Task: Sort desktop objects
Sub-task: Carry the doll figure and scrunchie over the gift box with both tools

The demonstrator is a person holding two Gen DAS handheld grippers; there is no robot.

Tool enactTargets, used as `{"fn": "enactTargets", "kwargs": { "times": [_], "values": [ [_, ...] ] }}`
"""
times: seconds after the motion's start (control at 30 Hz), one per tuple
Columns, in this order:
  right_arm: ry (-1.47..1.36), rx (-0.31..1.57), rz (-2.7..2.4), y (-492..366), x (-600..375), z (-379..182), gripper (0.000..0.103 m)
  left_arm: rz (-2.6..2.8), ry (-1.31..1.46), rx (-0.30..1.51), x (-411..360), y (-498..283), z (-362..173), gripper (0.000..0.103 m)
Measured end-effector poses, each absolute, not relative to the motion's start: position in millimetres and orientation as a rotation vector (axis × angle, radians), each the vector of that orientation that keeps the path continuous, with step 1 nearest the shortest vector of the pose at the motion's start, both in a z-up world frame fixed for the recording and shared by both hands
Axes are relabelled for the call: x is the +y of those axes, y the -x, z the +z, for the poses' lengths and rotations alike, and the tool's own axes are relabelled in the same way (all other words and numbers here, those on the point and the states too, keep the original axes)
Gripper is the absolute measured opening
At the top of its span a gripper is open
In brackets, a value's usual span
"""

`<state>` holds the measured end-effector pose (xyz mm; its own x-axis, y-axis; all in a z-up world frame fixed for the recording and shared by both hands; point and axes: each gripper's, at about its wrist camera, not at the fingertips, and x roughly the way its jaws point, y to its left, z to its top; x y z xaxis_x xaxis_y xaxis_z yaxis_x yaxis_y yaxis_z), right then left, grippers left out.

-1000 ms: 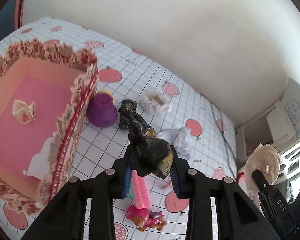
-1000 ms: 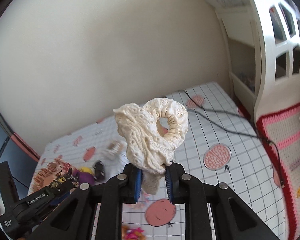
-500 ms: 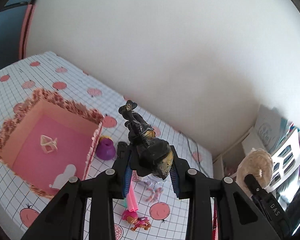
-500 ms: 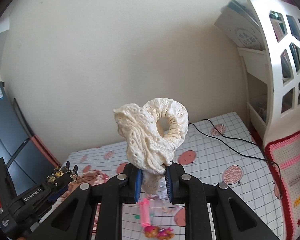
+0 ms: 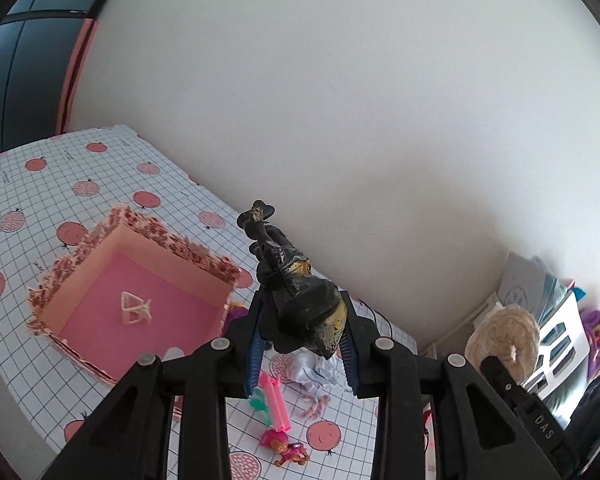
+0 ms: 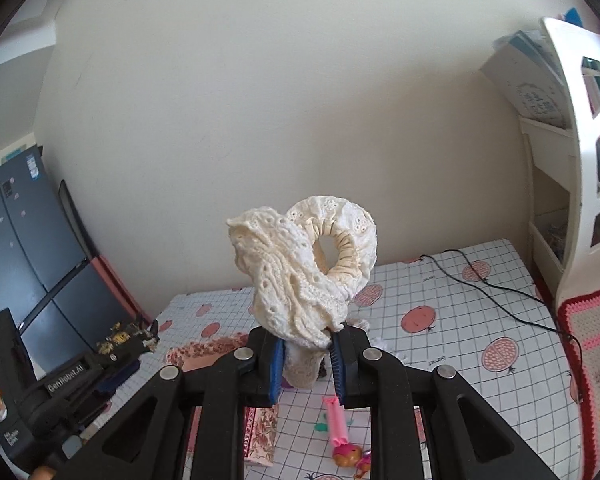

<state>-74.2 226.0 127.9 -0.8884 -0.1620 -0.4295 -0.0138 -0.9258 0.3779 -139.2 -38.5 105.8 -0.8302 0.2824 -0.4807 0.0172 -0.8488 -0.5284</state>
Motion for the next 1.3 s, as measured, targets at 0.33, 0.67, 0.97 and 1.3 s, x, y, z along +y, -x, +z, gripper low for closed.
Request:
{"fn": "enactTargets", "kwargs": {
  "times": [0.33, 0.67, 0.97, 1.3],
  "values": [
    [-0.855, -0.482, -2.812, 103.5, 166.7, 96.9, 0.021, 2.796, 0.937, -0.989, -103.1, 146.3, 72.4, 0.034],
    [-0.97, -0.361, -2.682, 130.3, 85.9, 62.6, 0.021, 2.831, 0.98, -1.215, -182.7, 152.1, 37.3, 0.034],
    [-1.064, -0.239, -2.61, 143.4, 38.7, 32.4, 0.021, 2.826, 0.979, -1.336, -218.3, 144.6, 22.3, 0.034],
    [-1.193, -0.236, -2.547, 160.0, 23.2, -4.3, 0.022, 2.748, 1.125, -1.36, -213.8, 164.2, -5.1, 0.034]
  ]
}}
